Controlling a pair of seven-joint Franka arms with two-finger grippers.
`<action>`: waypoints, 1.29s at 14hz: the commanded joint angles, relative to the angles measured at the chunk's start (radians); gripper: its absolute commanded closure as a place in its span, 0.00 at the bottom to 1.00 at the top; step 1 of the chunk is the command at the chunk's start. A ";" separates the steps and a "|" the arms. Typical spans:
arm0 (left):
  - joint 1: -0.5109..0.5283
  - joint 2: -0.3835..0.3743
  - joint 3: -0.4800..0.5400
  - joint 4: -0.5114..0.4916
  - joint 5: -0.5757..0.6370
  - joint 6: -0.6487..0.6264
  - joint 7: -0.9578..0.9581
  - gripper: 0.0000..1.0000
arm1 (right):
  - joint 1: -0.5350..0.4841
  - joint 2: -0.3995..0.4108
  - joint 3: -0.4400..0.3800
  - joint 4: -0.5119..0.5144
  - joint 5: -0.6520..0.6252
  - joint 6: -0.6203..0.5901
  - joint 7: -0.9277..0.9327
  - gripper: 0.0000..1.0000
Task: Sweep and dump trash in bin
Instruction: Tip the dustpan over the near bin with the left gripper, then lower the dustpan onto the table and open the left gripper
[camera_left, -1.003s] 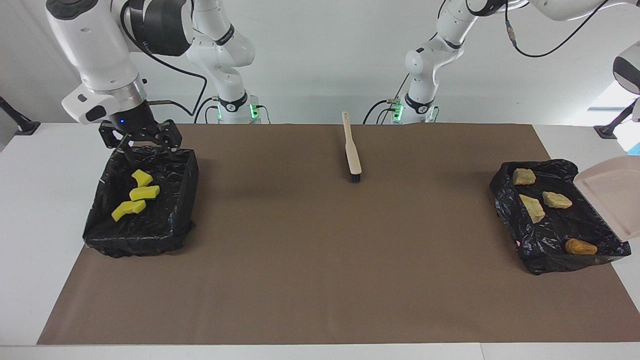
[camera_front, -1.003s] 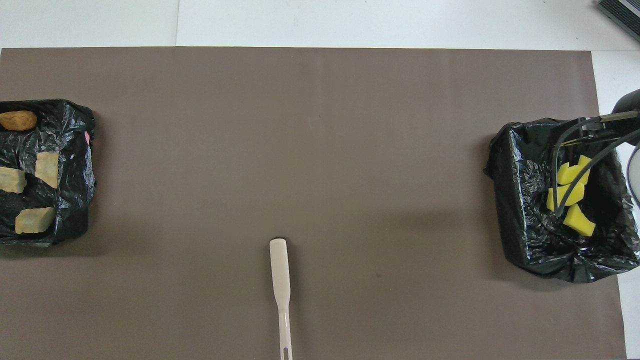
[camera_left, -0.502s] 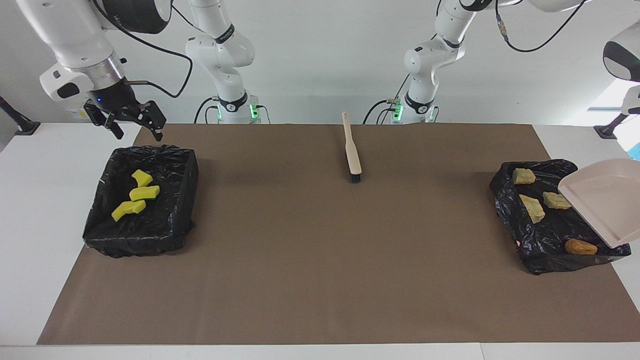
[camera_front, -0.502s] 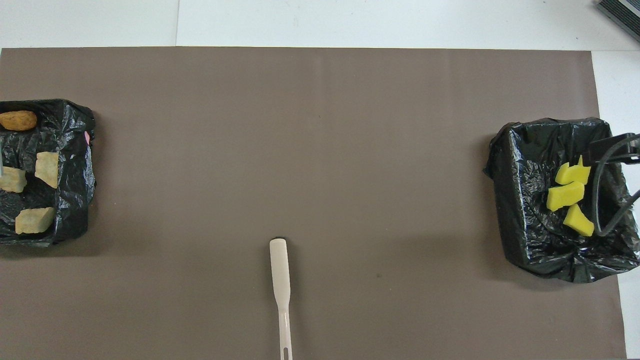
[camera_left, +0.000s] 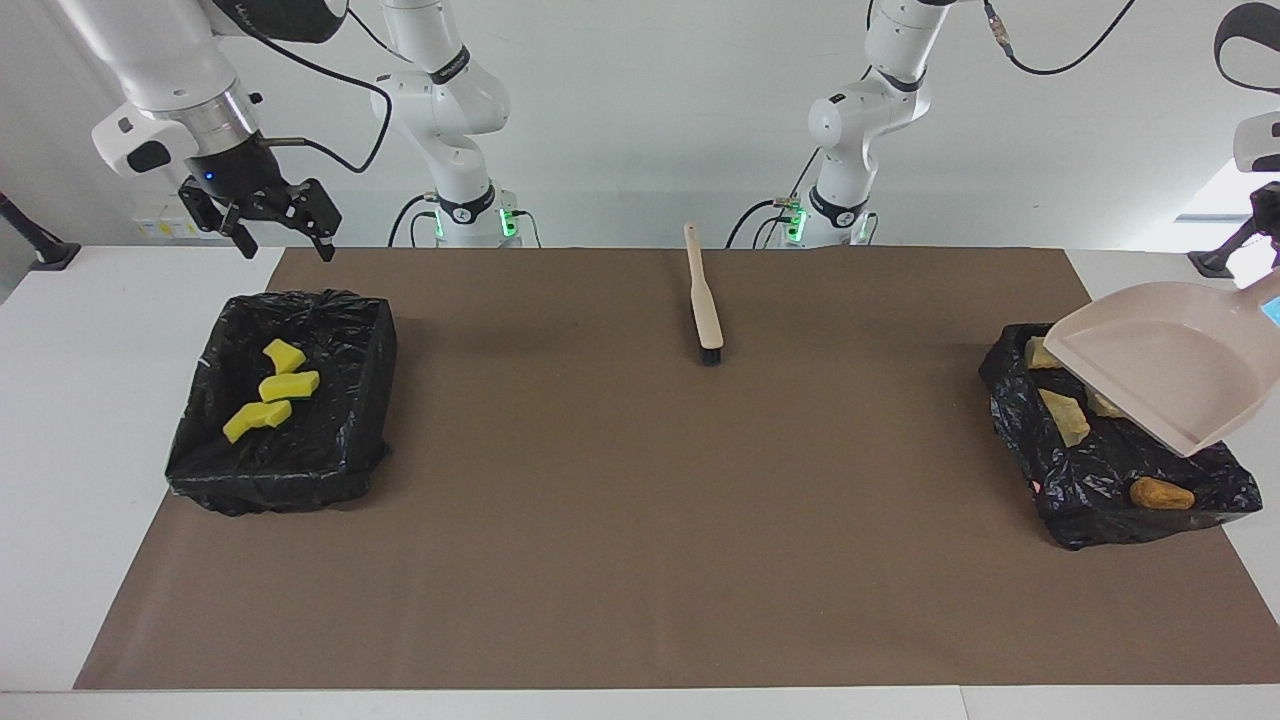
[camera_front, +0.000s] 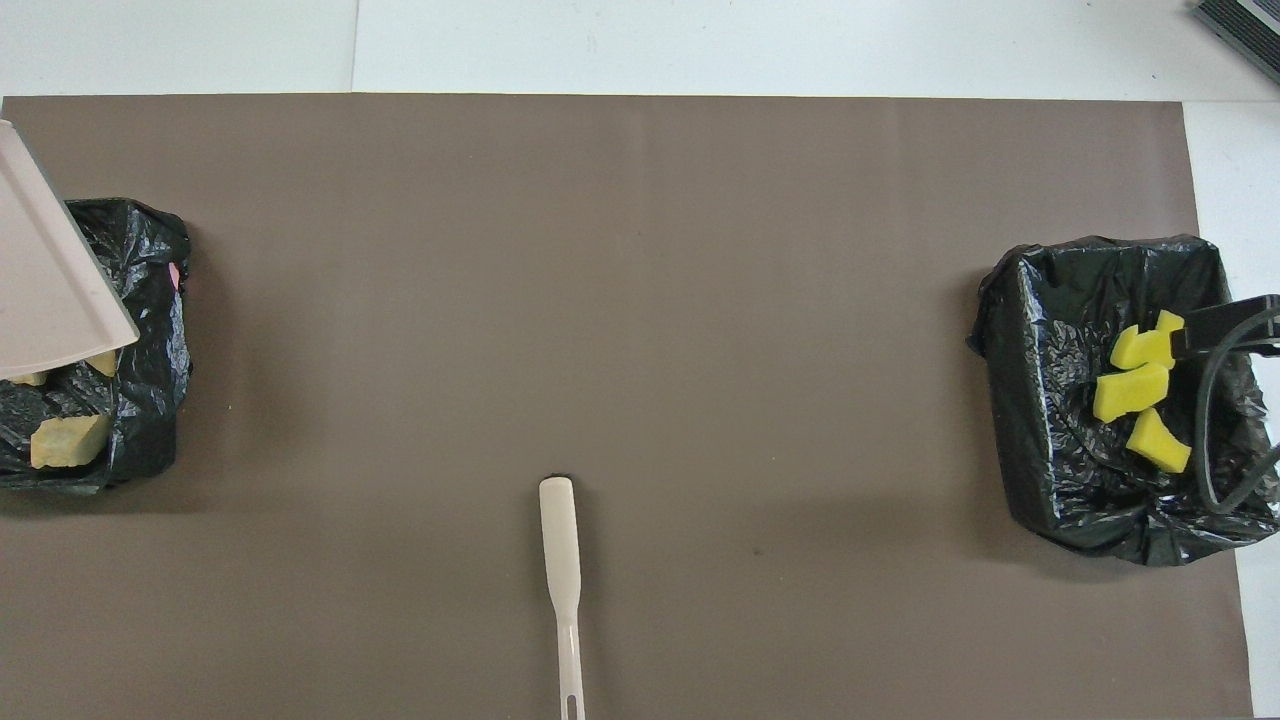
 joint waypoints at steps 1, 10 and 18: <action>-0.097 -0.090 0.008 -0.129 -0.083 -0.033 -0.335 1.00 | -0.002 -0.016 0.004 -0.020 0.020 -0.005 0.005 0.00; -0.621 -0.097 0.008 -0.389 -0.335 0.235 -1.376 1.00 | -0.002 -0.016 0.002 -0.020 0.020 -0.005 0.005 0.00; -0.858 0.150 0.008 -0.403 -0.335 0.528 -1.677 1.00 | -0.002 -0.016 0.002 -0.020 0.020 -0.005 0.005 0.00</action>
